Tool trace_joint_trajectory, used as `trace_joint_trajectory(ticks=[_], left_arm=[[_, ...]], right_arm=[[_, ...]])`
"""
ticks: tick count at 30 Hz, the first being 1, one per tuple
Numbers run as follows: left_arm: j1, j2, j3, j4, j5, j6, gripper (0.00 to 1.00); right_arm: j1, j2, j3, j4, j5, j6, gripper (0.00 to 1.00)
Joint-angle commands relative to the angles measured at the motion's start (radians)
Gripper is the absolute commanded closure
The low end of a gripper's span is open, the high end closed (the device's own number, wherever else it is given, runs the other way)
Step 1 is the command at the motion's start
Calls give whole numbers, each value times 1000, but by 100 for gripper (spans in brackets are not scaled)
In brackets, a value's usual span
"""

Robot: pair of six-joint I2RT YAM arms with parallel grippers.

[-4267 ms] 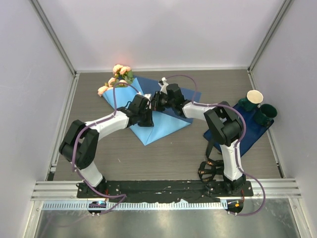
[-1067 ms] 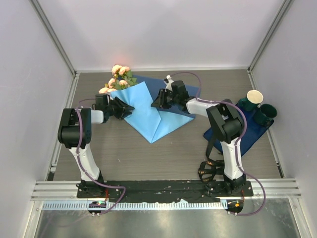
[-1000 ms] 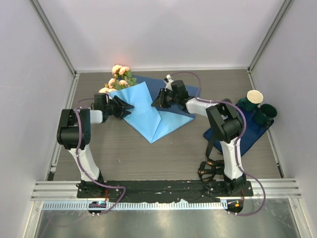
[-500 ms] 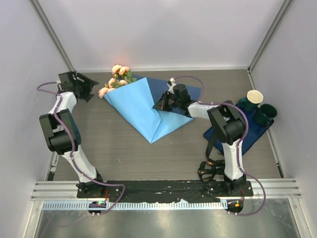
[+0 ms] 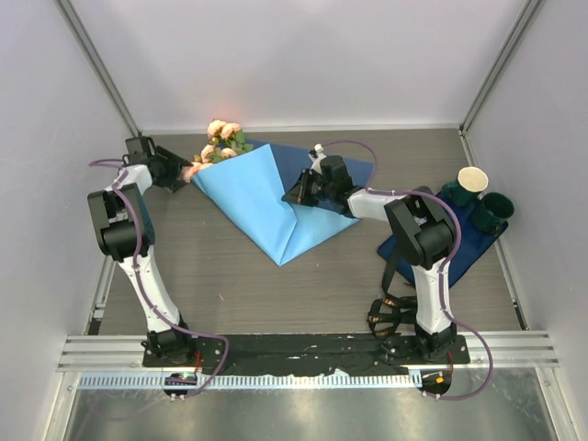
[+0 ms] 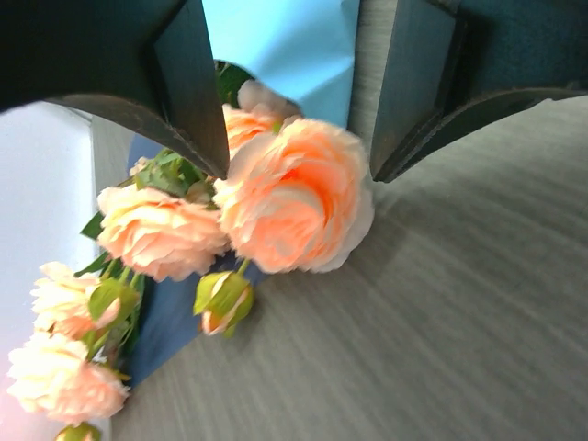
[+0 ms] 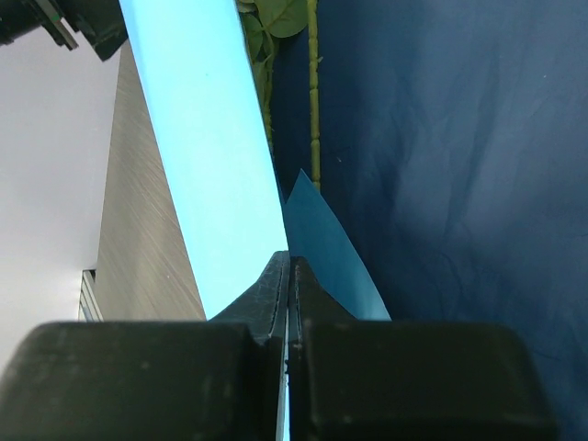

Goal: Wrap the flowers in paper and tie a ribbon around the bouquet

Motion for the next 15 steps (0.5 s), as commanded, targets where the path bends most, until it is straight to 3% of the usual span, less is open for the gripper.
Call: trace_joint_trajectory(ticks=[1, 8, 11, 15], left_arm=[[-4, 44, 67, 60, 19, 3, 36], [-9, 77, 61, 174, 106, -63, 69], [-15, 61, 75, 195, 105, -37, 76], [-39, 63, 134, 213, 114, -14, 76]], right_arm=[[11, -69, 18, 25, -9, -10, 100], [11, -81, 9, 16, -6, -7, 100], [12, -106, 1, -13, 16, -3, 100], [11, -141, -31, -23, 51, 46, 100]])
